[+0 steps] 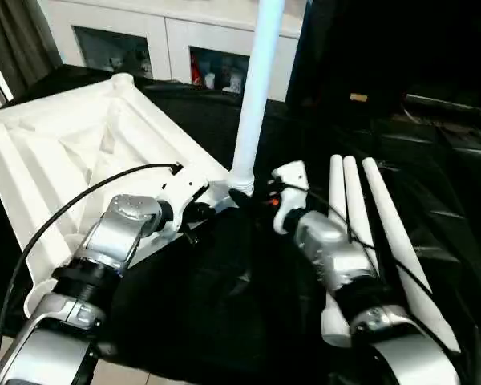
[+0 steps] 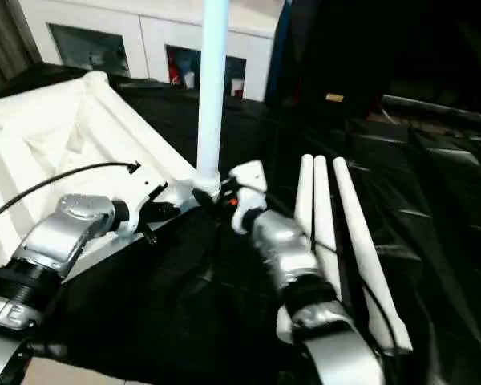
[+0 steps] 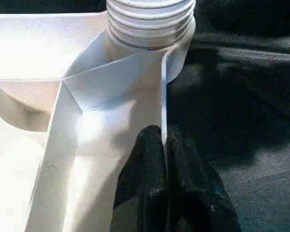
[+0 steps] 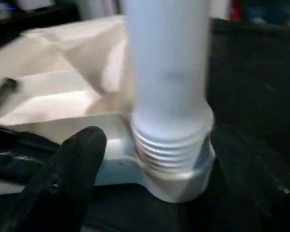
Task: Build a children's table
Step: Insert table leg to table base, then rotate leg to tighten
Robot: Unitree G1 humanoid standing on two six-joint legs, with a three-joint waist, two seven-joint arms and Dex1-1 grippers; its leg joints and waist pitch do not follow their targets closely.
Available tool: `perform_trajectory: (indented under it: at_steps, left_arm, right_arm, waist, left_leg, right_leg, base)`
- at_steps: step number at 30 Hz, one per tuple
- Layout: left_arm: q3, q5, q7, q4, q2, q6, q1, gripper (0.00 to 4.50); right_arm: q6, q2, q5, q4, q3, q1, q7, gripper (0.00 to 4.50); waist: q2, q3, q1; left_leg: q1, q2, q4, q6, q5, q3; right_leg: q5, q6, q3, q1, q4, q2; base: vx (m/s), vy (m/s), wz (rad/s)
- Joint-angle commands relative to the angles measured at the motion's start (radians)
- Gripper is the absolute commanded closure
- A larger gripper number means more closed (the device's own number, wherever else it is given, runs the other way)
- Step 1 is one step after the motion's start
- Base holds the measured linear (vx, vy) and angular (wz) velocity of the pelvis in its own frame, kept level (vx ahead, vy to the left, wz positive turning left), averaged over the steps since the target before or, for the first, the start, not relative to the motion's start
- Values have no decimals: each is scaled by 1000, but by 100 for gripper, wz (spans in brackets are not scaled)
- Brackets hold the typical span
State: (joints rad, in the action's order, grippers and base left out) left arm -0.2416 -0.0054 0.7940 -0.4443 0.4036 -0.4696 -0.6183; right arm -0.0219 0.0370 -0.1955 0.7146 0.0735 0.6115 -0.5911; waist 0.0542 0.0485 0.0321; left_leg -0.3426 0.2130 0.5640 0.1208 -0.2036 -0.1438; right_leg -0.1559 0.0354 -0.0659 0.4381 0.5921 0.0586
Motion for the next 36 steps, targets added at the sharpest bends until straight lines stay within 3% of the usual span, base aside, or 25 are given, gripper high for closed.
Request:
perform_trajectory:
  at_steps: [1, 4, 7, 13, 17, 22, 27, 36]
  left_arm:
    - [-9, -11, 40, 21, 15, 45, 28, 450]
    - [-16, -17, 69, 48, 32, 29, 48, 450]
    - [-31, -33, 150, 83, 65, 92, 83, 450]
    - [-65, -53, 289, 143, 113, 210, 137, 450]
    - [-67, -80, 342, 198, 123, 202, 169, 450]
    - [-68, -112, 389, 245, 130, 200, 192, 450]
    - [-65, -104, 397, 256, 131, 205, 202, 450]
    - [-66, -97, 403, 279, 124, 191, 214, 450]
  right_arm:
    - [-37, 35, -4, -69, 21, -26, -58, 26]
    - [-68, 84, 3, -146, 39, -54, -111, 8]
    - [-124, 167, -3, -259, 73, -92, -222, 8]
    - [-173, 260, 15, -349, 111, -127, -307, 8]
    - [-215, 319, 15, -411, 153, -168, -386, 8]
    - [-243, 339, 2, -462, 185, -195, -438, 8]
    - [-230, 325, 23, -445, 189, -189, -413, 8]
    - [-223, 291, 28, -412, 181, -175, -375, 8]
  waist:
    - [-11, -68, 9]
    - [-12, -63, 12]
    - [-12, -60, 16]
    - [-9, -62, 30]
    - [-9, -62, 40]
    - [-4, -63, 50]
    - [-3, -60, 54]
    - [-4, -63, 53]
  left_leg:
    - [-12, 1, -48, -105, -15, -24]
    - [-9, 4, -52, -76, -71, -25]
    - [-9, 5, -55, -58, -111, -23]
    - [-9, 5, -52, -52, -98, -24]
    - [-3, 7, -50, -55, -77, -29]
    - [-8, 7, -49, -53, -83, -30]
    - [-7, 5, -48, -35, -105, -31]
    - [-8, 4, -45, -31, -89, -30]
  right_leg:
    - [28, 251, 45, -93, -36, 60]
    - [-72, 234, 45, -89, -45, 61]
    - [-149, 201, 46, -89, -53, 59]
    - [-164, 177, 47, -87, -50, 59]
    - [-107, 198, 47, -83, -42, 55]
    - [-133, 182, 47, -87, -43, 57]
    - [-228, 147, 47, -81, -50, 58]
    - [-188, 154, 46, -82, -43, 54]
  base:
    - [0, 0, 0]
    - [0, 0, 0]
    - [0, 0, 0]
    - [0, 0, 0]
    - [0, 0, 0]
    - [0, 0, 0]
    - [0, 0, 0]
    - [0, 0, 0]
